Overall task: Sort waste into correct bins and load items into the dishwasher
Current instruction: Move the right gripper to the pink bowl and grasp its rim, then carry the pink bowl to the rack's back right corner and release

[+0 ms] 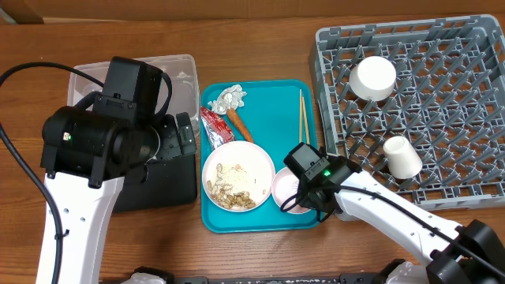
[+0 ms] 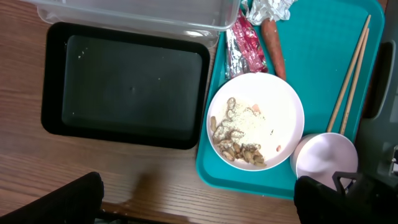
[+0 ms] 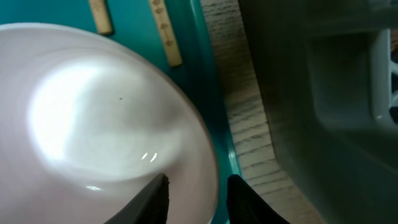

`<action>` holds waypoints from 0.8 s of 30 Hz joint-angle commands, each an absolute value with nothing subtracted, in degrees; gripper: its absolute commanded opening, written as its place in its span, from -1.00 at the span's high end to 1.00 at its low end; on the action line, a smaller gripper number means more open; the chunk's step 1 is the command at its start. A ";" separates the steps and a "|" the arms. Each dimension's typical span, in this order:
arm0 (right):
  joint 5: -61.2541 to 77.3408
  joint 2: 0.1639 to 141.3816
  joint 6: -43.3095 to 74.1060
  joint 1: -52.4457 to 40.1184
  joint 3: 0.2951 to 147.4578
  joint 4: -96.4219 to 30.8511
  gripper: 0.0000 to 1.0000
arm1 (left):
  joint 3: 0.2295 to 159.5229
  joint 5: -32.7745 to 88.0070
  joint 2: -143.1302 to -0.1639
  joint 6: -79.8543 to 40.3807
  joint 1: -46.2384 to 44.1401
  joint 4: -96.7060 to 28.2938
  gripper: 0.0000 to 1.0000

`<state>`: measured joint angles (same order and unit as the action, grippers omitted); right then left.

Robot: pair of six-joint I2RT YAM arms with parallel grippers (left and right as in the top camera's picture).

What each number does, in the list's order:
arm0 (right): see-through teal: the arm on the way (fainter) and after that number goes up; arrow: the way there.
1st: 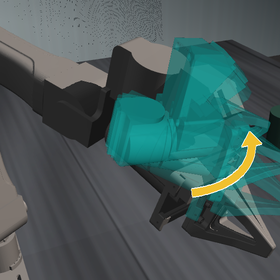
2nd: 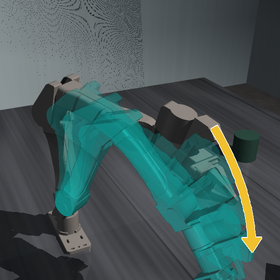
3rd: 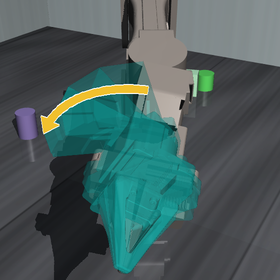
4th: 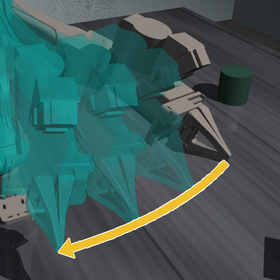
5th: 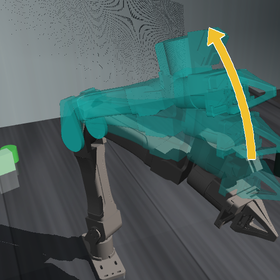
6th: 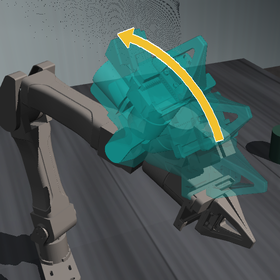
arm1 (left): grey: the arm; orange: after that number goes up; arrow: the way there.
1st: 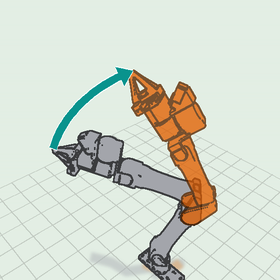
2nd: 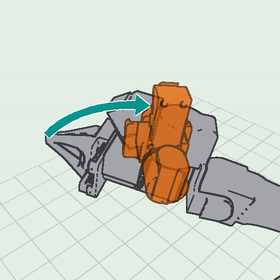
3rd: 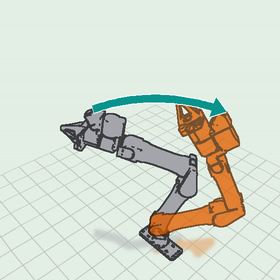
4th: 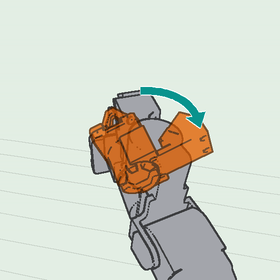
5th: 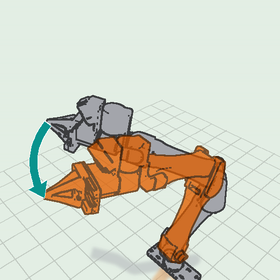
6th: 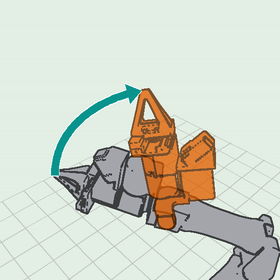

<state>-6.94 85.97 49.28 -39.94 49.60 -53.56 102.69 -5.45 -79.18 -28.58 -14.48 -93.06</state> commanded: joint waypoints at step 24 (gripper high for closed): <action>-17.69 79.48 38.28 -40.05 68.29 -64.47 0.92 | 103.20 -6.39 -79.40 -28.34 -14.15 -92.97 -1.00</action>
